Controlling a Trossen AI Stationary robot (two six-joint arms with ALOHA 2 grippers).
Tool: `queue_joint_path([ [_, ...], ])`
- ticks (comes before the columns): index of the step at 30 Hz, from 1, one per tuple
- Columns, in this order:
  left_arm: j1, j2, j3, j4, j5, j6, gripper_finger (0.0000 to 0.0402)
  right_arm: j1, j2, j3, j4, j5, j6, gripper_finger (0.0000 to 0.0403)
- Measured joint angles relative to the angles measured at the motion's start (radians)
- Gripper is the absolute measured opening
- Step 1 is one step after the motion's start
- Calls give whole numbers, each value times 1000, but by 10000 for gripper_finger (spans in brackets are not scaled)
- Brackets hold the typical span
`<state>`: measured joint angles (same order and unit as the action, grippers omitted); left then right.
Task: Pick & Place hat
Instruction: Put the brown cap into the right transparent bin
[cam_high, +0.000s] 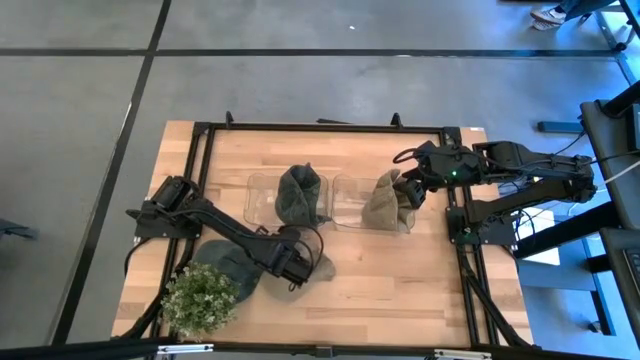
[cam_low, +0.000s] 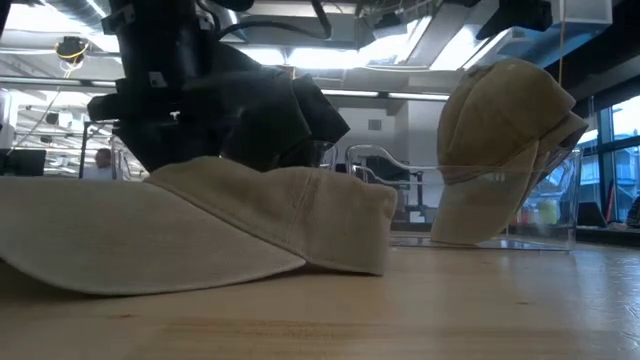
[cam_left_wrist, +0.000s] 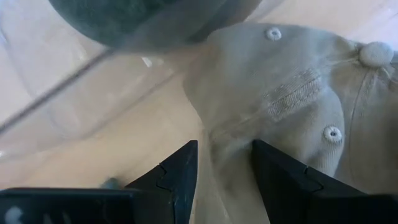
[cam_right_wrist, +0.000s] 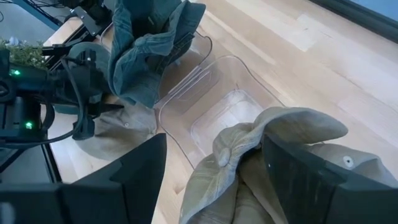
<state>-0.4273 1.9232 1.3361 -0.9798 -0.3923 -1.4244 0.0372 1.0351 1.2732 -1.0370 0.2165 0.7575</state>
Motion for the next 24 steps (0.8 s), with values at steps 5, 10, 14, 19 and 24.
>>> queue_joint_path([
  [5,11,0,-17,146,106,51,148,0,0,0,0,0,1,265],
  [10,13,-1,-87,337,106,58,148,0,0,0,1,0,1,265],
  [14,12,-5,-121,352,98,35,148,0,0,0,1,1,-1,265],
  [19,13,-6,-144,359,96,66,138,0,0,0,1,1,-3,265],
  [24,7,-4,-146,359,74,67,92,0,0,0,1,1,-13,265],
])
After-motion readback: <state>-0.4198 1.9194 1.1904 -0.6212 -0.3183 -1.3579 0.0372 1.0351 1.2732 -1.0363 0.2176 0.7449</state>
